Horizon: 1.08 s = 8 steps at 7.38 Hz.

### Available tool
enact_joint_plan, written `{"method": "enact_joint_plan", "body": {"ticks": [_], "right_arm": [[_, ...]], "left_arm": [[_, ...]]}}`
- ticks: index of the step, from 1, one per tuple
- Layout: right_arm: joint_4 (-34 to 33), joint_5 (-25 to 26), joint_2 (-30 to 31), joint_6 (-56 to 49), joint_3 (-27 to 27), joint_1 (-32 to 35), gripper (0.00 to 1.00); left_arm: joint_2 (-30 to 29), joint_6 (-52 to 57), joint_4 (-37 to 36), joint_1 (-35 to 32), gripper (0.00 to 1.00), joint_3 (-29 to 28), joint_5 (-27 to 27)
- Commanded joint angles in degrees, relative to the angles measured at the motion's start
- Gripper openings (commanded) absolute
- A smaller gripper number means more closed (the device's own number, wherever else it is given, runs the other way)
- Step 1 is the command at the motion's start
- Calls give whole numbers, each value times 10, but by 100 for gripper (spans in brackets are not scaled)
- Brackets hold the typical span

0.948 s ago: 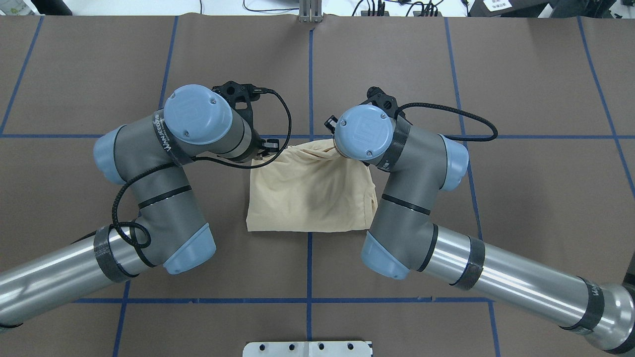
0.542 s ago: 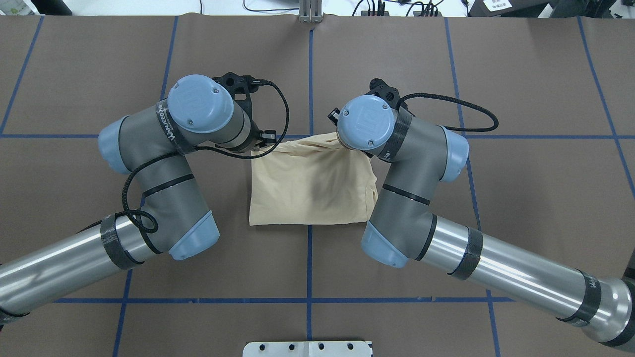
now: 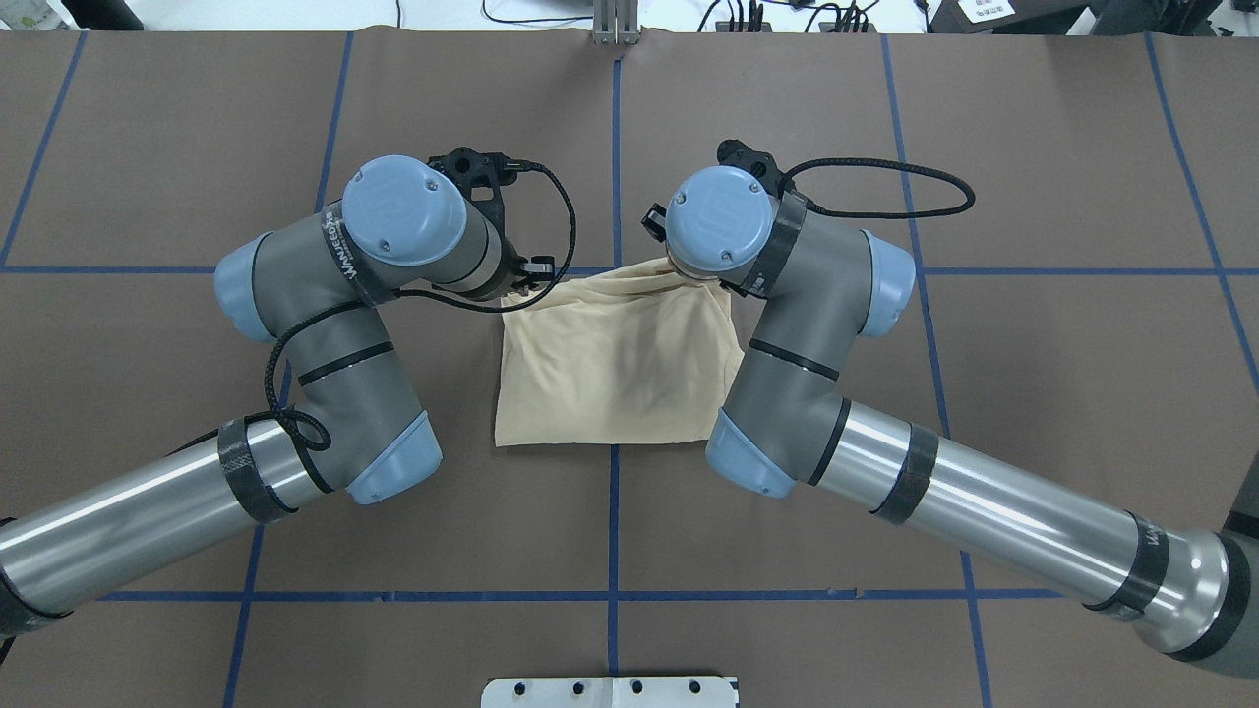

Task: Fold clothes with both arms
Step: 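Lay the folded edge down and open both grippers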

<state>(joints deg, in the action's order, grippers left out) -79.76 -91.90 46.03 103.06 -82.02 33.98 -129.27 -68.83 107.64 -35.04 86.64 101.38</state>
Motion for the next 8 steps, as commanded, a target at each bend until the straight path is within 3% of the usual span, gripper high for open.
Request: {"method": "enact_joint_plan", "body": {"ticks": [1,3,4,5,8], "right_arm": [[-1,-58,-12,-16,5,24,100],[-3,-68,-10,-29,5,31,100],[-7,-116,-1,-69,-1,54,100],[-7,-156,25,-101,-20,78,100],[-5,-266,185,-356,-106,204,100]], "left_arm": [[2,0,13,-1,100,-1,4],[3,32,10,-6,100,2,5],[14,101,7,-25,100,15,9],[47,136,7,-49,100,41,53],[134,353,4,-161,100,85,128]]}}
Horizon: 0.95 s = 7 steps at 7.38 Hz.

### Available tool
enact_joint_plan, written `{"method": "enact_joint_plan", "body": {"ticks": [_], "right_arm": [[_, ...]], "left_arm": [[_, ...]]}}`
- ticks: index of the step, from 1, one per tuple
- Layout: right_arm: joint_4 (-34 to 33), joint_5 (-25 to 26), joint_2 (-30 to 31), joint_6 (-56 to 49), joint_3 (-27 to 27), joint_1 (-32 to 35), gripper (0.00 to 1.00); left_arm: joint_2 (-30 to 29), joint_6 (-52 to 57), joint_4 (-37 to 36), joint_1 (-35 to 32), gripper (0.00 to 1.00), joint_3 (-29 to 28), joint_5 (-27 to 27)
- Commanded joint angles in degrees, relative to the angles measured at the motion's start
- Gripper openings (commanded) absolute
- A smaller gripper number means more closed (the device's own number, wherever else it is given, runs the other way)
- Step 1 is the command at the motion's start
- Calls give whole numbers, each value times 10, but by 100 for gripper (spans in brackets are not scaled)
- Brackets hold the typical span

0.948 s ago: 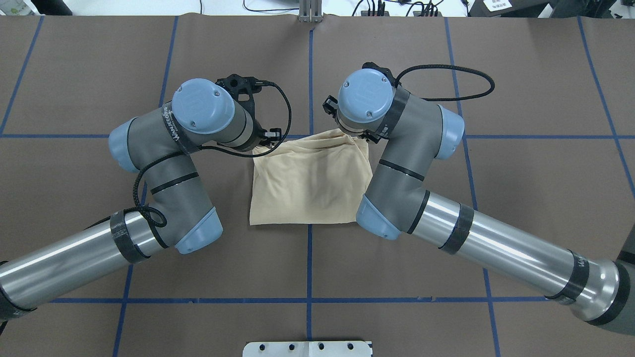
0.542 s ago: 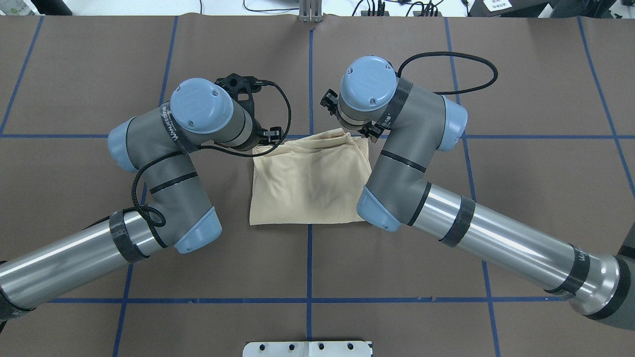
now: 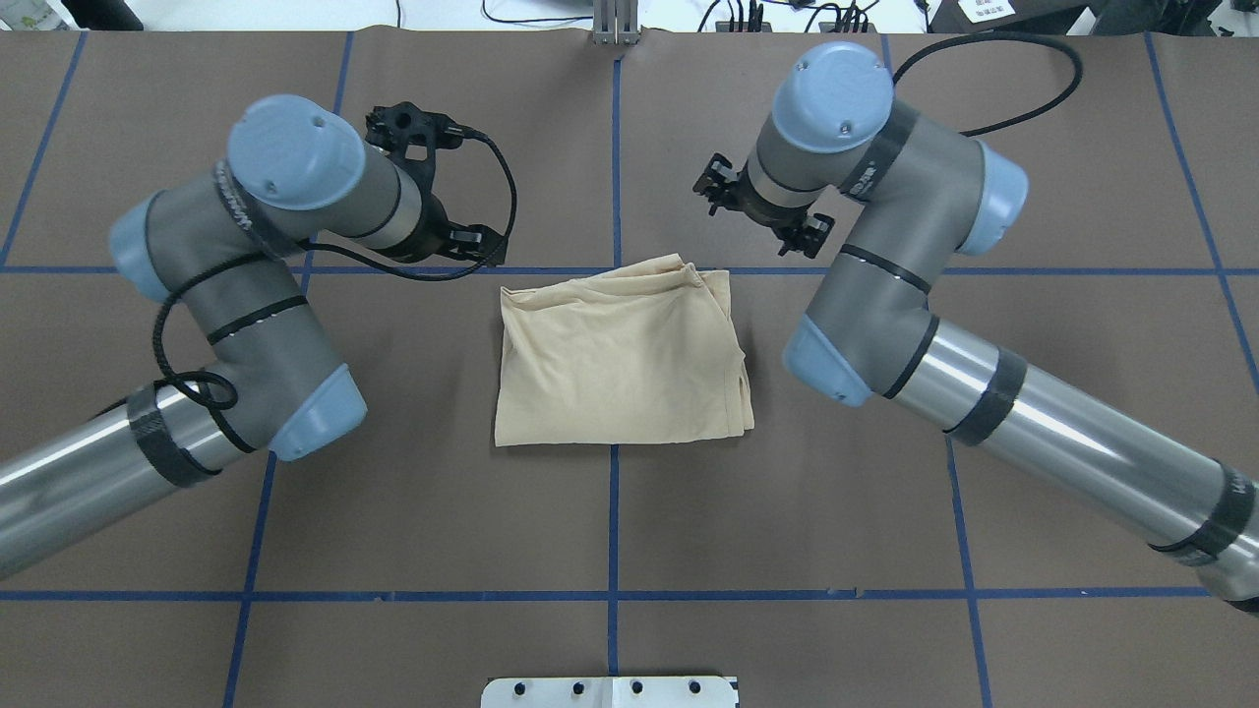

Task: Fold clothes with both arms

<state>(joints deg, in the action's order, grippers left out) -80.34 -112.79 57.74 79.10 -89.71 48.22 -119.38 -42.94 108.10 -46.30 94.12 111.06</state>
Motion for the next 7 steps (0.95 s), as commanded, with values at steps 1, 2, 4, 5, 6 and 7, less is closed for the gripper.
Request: {"method": "enact_joint_plan", "body": {"ticks": [1,2,4,5,6,7], "right_arm": [[1,-90,106,-204,-29,110,100],[0,-115,146,-313,-27,162,100],[2,-148,229,-519,-14,263,100],[0,-156,261,-619,-4,307,100],[-2,-168,283,-706,11,351,100],[1,-181,301,-779,36,386,100]], "left_arm": [[63,168,-1,-96,100,12,67],[94,258,-1,-151,100,12,98],[174,350,8,-248,100,13,135],[226,352,9,-270,100,29,133],[240,349,2,-273,100,20,123],[242,355,6,-320,100,9,121]]}}
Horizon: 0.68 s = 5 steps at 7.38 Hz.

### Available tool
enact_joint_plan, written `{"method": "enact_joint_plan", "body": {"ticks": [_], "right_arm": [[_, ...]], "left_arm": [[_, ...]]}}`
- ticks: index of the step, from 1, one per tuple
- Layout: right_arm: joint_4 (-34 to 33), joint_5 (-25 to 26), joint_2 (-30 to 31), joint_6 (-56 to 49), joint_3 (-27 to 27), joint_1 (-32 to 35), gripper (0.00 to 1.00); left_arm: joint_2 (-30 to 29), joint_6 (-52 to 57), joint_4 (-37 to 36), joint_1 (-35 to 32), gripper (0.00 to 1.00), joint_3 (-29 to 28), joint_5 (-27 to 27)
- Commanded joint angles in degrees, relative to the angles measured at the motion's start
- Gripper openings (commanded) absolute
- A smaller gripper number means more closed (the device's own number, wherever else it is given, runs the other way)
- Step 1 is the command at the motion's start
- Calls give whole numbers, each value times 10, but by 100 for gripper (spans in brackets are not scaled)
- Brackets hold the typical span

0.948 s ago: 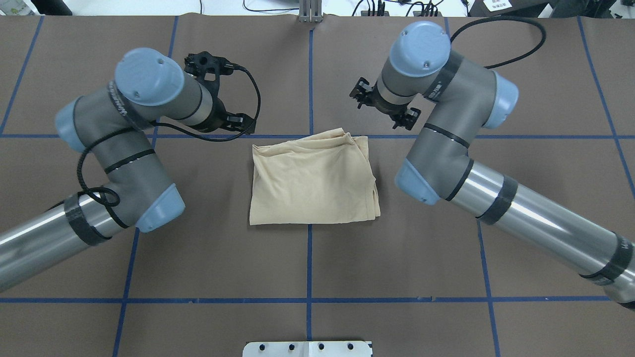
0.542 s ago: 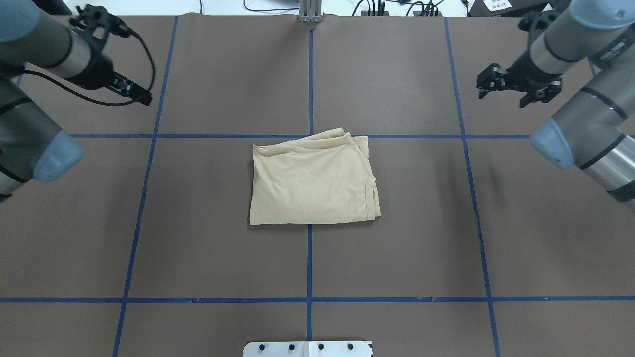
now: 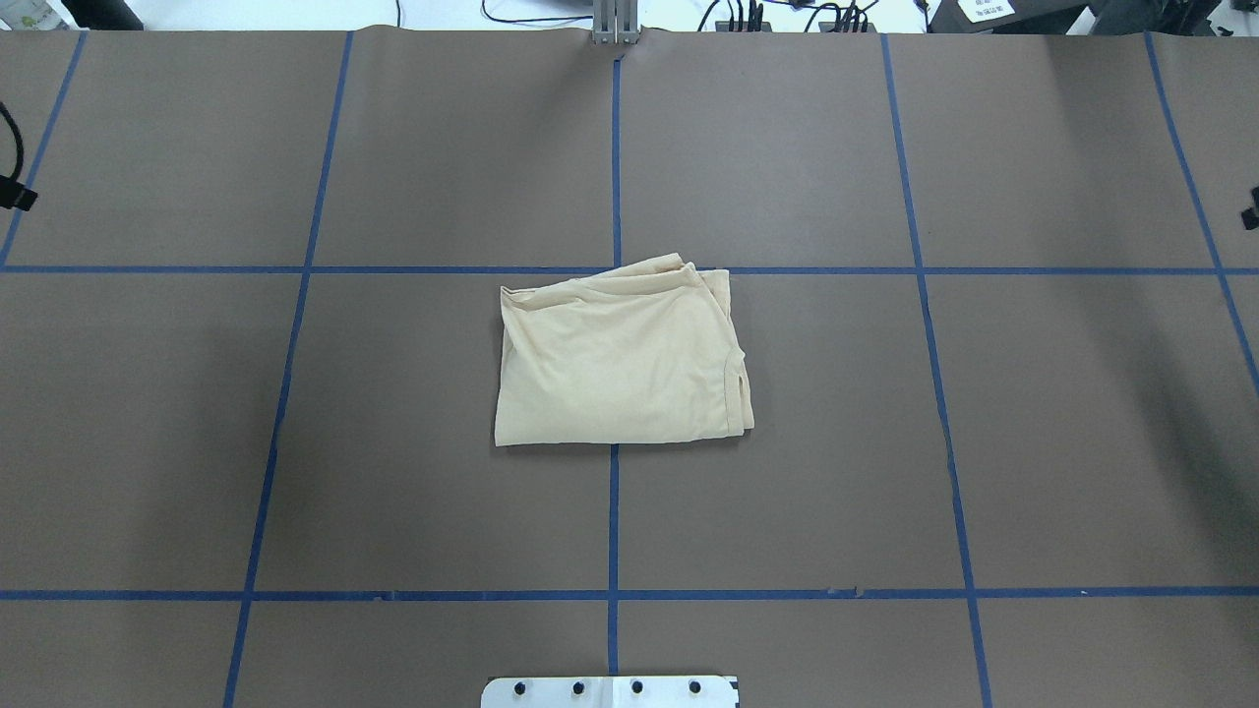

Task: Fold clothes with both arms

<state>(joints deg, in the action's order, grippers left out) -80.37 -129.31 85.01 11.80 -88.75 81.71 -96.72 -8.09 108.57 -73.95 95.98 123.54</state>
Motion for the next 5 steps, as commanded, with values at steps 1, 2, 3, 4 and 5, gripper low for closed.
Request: {"method": "enact_joint_plan", "body": {"ticks": [1,2,3,4,5], "right_arm": [[4,-17,56,-160,40,69,100],[6,-19,70,-167,35,88,100],[5,-21,68,-164,36,90,100],[5,-19,65,-160,35,90,100],[4,-19,63,-159,32,90,100]], "left_arm": [[46,61,1,-78,100,-9,-3],[79,158,-3,-131,100,-15,3],[103,185,-19,-163,100,-17,76],[111,184,-51,-171,100,-18,133],[111,185,-52,-175,100,-27,122]]}}
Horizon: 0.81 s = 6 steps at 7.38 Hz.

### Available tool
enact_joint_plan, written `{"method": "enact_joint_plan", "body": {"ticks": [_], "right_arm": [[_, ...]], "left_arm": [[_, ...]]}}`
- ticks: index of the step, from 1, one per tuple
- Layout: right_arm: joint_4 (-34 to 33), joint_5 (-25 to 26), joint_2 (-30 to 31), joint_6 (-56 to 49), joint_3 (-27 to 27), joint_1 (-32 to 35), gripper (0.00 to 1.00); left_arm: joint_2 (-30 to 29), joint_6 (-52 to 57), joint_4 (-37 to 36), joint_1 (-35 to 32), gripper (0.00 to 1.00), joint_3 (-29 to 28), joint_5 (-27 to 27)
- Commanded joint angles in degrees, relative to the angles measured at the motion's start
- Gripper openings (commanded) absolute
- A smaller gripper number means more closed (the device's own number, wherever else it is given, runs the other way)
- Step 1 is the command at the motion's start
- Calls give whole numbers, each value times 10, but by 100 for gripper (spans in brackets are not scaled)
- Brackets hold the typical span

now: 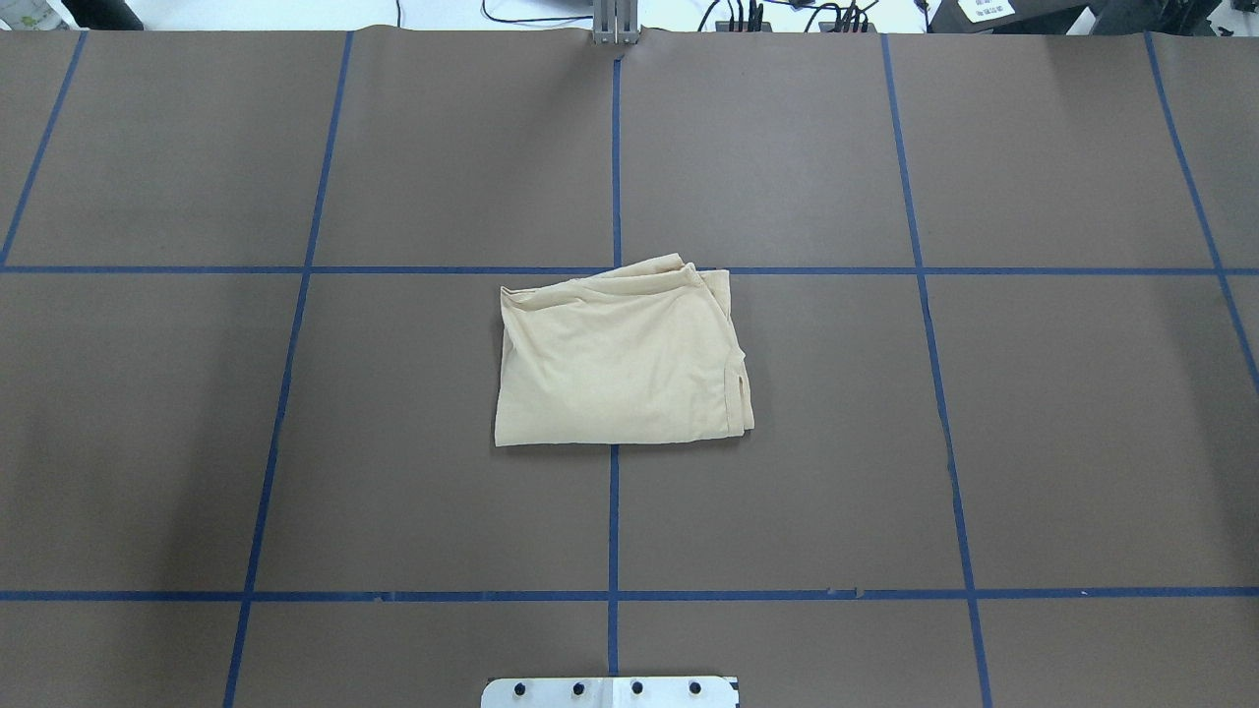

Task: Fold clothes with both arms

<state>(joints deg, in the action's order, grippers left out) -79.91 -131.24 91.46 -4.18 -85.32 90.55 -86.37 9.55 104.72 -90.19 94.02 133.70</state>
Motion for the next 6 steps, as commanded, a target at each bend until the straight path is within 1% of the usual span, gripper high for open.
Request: {"method": "enact_joint_plan", "body": {"ticks": [1,2,3,4,6], "right_arm": [[-4,0,-5,1,-5,3,100],[-8,-5,-12,1,-5,9,100],[-47,-13,-28,1,-17,19,100],[-78,-9,-25,1,-41,19,100],[-78,-6,-19,1,-43,19,100]], "left_arm": [[-4,7,-31,-11,100,-38,-29],[-4,7,-74,-12,100,-46,-29],[-3,9,-126,-13,100,-40,-27],[0,8,-129,-13,100,-15,-27],[-1,9,-127,-13,100,0,-27]]}}
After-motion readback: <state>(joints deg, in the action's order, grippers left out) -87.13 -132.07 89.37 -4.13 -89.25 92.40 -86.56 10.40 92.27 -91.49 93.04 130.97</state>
